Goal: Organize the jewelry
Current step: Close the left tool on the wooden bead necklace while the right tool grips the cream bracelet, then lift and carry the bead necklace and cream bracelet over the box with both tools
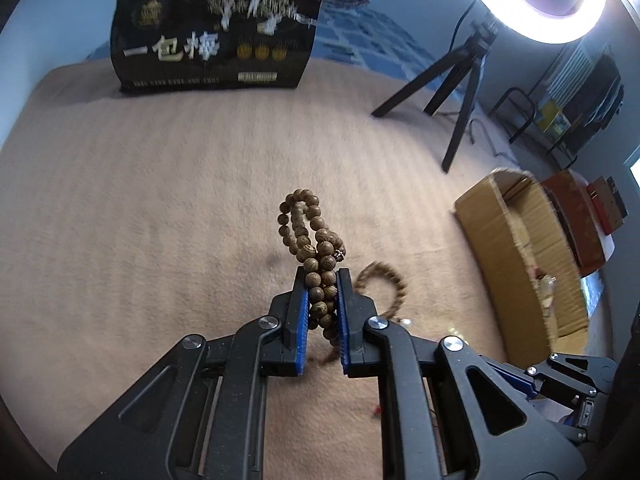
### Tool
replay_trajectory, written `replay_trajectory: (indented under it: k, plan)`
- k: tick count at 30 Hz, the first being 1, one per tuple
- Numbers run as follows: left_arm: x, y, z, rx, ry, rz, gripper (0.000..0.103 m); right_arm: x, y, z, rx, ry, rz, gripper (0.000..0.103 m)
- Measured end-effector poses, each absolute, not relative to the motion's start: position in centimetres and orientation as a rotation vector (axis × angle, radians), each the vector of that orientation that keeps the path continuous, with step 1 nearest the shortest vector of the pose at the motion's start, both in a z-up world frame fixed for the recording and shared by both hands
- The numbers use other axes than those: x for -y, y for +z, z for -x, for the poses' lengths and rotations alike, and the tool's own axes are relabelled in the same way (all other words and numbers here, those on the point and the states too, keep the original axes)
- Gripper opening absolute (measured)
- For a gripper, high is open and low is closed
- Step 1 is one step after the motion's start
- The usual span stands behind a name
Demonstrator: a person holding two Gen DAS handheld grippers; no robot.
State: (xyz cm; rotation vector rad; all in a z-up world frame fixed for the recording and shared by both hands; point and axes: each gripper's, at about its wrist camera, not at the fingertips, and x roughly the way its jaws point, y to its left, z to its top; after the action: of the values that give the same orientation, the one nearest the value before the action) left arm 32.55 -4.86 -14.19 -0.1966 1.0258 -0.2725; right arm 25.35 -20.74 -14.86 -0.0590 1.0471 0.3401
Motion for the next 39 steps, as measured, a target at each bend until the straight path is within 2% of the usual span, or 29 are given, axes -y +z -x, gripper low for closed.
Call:
replay_trajectory:
  k: [20, 39]
  plan:
    - [5.9, -6.4, -29.3, -0.892, -0.364, 0.23, 0.01, 25.5, -7.5, -21.2, -0.883, 0.35, 0.003, 0.006]
    - [14.8, -2.7, -29.2, -0.833, -0.506, 0.196, 0.01, 35.3, -6.2, -19.0, -0.854, 0.204, -0.052, 0.006]
